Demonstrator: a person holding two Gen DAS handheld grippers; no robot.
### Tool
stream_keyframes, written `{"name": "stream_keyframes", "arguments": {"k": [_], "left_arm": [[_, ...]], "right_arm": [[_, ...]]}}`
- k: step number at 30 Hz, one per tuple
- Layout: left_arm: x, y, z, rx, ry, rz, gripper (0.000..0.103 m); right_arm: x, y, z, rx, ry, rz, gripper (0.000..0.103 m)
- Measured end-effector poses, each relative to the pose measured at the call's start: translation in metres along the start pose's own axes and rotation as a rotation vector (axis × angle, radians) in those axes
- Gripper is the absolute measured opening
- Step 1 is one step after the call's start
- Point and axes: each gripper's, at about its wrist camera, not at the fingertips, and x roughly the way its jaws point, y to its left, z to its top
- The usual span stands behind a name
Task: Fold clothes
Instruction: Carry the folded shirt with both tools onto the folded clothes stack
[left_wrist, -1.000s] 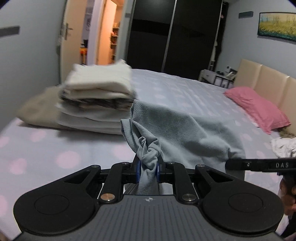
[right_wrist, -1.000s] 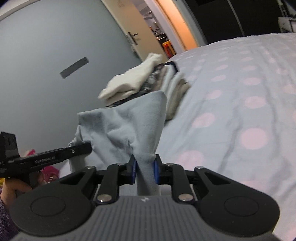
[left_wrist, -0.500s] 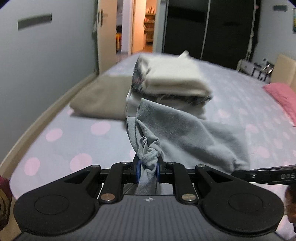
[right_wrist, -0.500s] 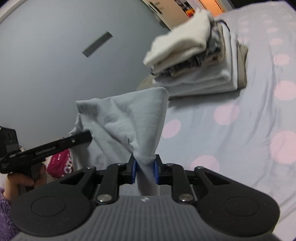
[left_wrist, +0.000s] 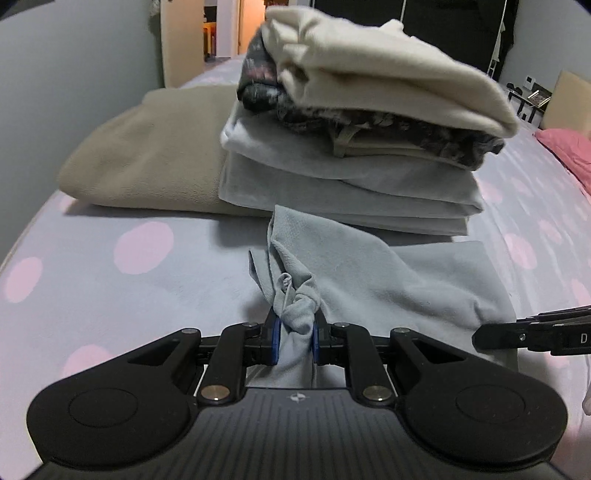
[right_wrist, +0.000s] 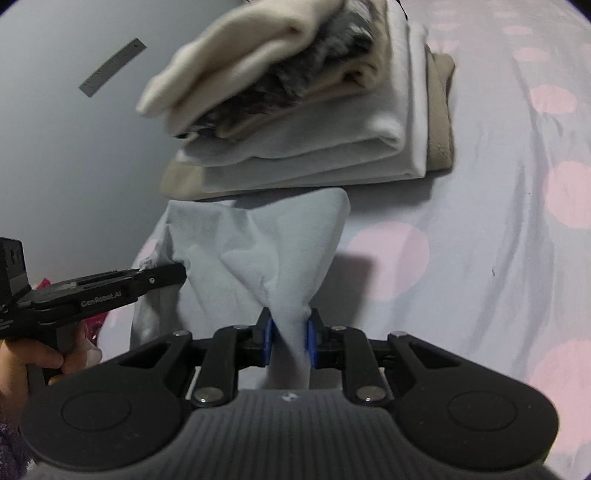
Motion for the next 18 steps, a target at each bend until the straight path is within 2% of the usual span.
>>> {"name": "stream_keyframes", "arguments": {"k": [4, 8, 10, 13, 16, 18], "left_arm": [[0.015, 0.007, 0.005, -0.008, -0.012, -0.018, 0.014], [0.032, 0.018, 0.002, -0.052, 0.019, -0.027, 0.015], [0.04, 0.023, -0.001, -0.079, 0.038, -0.031, 0.02], [0.037, 0.032, -0.001, -0.123, 0.036, -0.029, 0.028], [0.021, 0.037, 0.006, -0.147, -0.016, -0.011, 0.032], [0.02, 0.042, 0.013, -0.191, -0.037, -0.015, 0.035]], "right_arm": [[0.012, -0.012, 0.013, 0.022, -0.014, 0.006, 0.02], [0.026, -0.022, 0.02, 0.031, -0.003, -0.003, 0.02], [0.034, -0.028, 0.019, 0.037, 0.009, -0.008, 0.021], [0.037, -0.038, 0.019, 0.059, 0.007, 0.002, 0.026], [0.032, -0.047, 0.028, 0.073, -0.009, 0.009, 0.04], [0.028, -0.053, 0.033, 0.082, -0.021, 0.013, 0.042]]}}
